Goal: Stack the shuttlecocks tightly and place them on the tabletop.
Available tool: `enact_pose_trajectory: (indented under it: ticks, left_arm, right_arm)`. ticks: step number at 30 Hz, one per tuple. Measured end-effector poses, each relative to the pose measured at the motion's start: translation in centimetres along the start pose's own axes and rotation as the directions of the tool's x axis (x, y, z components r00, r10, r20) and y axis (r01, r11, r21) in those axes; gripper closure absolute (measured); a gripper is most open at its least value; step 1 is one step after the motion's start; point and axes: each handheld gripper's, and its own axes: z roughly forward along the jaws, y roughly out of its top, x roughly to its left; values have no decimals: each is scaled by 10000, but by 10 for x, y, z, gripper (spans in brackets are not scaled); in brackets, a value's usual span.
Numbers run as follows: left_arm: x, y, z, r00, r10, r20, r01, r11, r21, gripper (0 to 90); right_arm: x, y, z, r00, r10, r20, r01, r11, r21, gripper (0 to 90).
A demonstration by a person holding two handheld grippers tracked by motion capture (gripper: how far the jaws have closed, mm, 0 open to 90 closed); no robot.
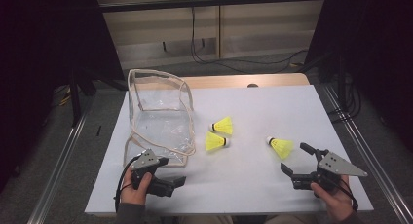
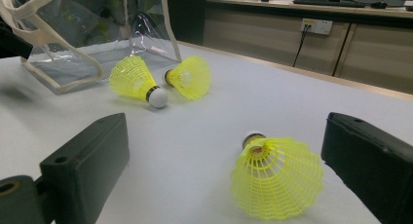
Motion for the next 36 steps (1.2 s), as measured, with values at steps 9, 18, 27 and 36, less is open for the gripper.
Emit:
enact_pose_trajectory:
  ticks: [9,18,27,36]
  left_arm:
    - [8,-4,-6,9997,-88,-226,85,9999,-96,36]
    - [17,-8,-10,9990,-256,-359,244,9991,-334,36]
    - [25,-9,-13,9972,-293,-684,265,9988,-411,36]
    - [30,-8,-12,9968,-231,-763,204,9991,-365,36]
  right_arm:
    - [0,0,1,10000,-18,4,18,10000,34,31]
    - [2,1,3,9999,-71,-78,71,10000,39,31]
    - [0,0,5,10000,-47,-66,47,10000,58,31]
    - [-2,0,6,10000,-86,-6,86,9996,252,31]
